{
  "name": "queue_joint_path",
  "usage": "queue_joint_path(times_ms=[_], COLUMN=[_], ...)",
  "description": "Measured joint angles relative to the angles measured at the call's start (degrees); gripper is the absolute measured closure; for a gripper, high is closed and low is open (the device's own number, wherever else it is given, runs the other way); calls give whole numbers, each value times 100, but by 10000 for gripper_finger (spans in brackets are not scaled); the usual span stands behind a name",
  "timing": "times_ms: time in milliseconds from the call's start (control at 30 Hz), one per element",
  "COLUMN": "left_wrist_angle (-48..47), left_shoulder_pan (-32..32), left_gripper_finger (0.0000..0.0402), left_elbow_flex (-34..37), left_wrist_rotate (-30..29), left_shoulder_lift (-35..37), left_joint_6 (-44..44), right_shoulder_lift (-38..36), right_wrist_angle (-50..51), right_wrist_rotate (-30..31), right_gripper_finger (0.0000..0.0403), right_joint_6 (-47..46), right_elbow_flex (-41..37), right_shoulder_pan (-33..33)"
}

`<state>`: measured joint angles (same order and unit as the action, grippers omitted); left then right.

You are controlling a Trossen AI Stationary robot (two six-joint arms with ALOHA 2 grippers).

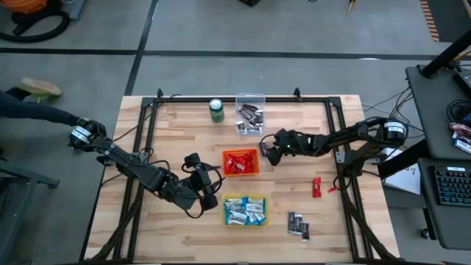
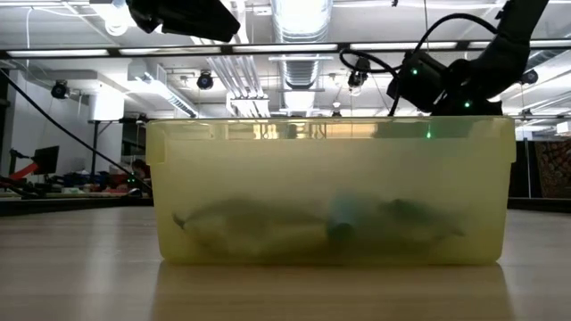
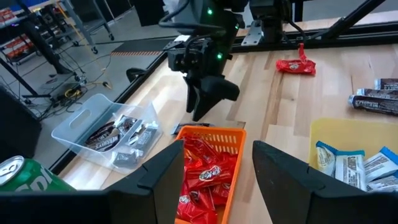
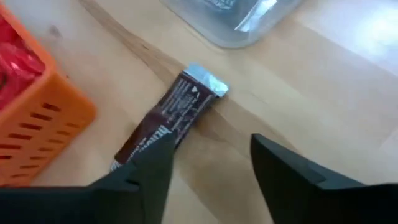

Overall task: Sort candy
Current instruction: Put the black candy into the transparent bin

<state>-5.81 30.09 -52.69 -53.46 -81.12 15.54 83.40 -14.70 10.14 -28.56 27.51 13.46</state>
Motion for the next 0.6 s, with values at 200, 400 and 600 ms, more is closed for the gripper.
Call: queue_joint_path(times_ms=[200, 400, 600], left_wrist_angle=[-23, -22, -23], left_shoulder_pan=[0, 0, 0], left_gripper_finger=[228, 228, 228], left_elbow_flex=[0, 0, 0], left_wrist_rotate=[1, 1, 1], left_shoulder_lift=[0, 0, 0], left_joint_6=[-25, -25, -11], right_shoulder_lift=[231, 615, 1039], right_wrist_angle=[-584, -980, -1392], right_wrist_rotate=[173, 518, 927], right_gripper_finger=[156, 162, 168], right_joint_6=[-2, 131, 194], right_elbow_flex=[2, 11, 39], right_shoulder_pan=[-185, -402, -557])
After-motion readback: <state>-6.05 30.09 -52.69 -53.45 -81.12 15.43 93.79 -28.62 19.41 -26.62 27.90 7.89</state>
